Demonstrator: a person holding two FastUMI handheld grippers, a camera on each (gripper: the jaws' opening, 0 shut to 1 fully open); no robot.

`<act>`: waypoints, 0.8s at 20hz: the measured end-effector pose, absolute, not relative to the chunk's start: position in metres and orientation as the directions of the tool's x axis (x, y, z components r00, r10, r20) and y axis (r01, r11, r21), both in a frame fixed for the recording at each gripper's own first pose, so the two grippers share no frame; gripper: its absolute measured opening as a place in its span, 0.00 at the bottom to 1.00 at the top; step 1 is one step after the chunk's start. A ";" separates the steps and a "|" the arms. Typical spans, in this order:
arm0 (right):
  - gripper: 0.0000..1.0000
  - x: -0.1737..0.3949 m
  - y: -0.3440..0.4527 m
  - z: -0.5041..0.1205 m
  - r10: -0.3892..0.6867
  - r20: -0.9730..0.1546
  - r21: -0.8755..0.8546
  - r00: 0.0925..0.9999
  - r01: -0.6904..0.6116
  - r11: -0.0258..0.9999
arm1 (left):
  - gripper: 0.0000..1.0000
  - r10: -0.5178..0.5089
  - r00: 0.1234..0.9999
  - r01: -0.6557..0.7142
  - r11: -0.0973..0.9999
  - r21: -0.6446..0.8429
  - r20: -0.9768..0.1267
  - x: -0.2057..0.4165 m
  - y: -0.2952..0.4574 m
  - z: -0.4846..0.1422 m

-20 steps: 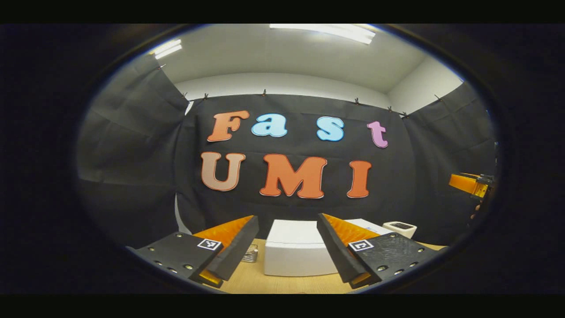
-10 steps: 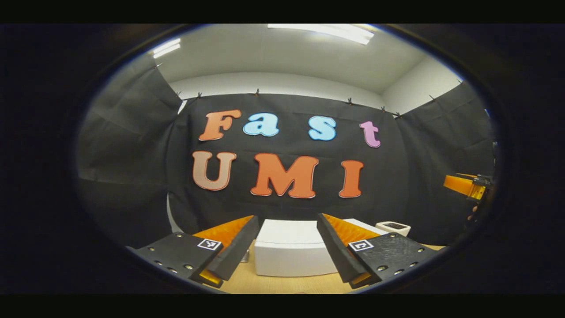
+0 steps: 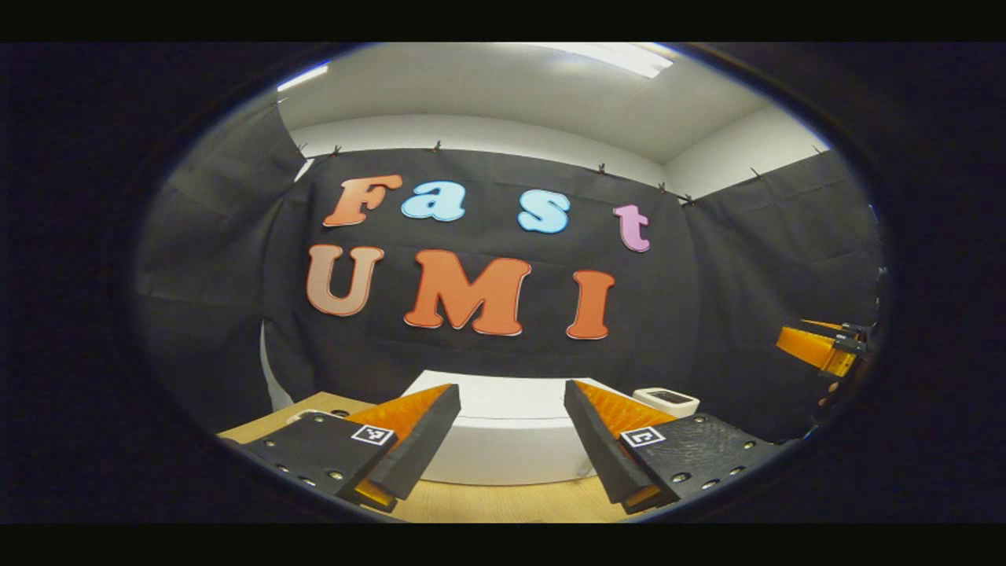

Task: Open the microwave oven with the left hand, put the food in, and close the microwave oven.

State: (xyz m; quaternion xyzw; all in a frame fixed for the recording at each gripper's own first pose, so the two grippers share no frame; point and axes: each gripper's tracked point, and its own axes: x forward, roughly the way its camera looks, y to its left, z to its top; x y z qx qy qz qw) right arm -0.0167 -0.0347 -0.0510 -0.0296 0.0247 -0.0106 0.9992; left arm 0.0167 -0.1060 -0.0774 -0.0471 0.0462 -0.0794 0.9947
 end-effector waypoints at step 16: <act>0.95 -0.055 -0.116 -0.188 -0.115 -0.256 0.012 0.960 0.122 0.992 | 0.89 -0.323 0.918 0.306 0.946 -0.109 -0.231 0.042 -0.249 -0.230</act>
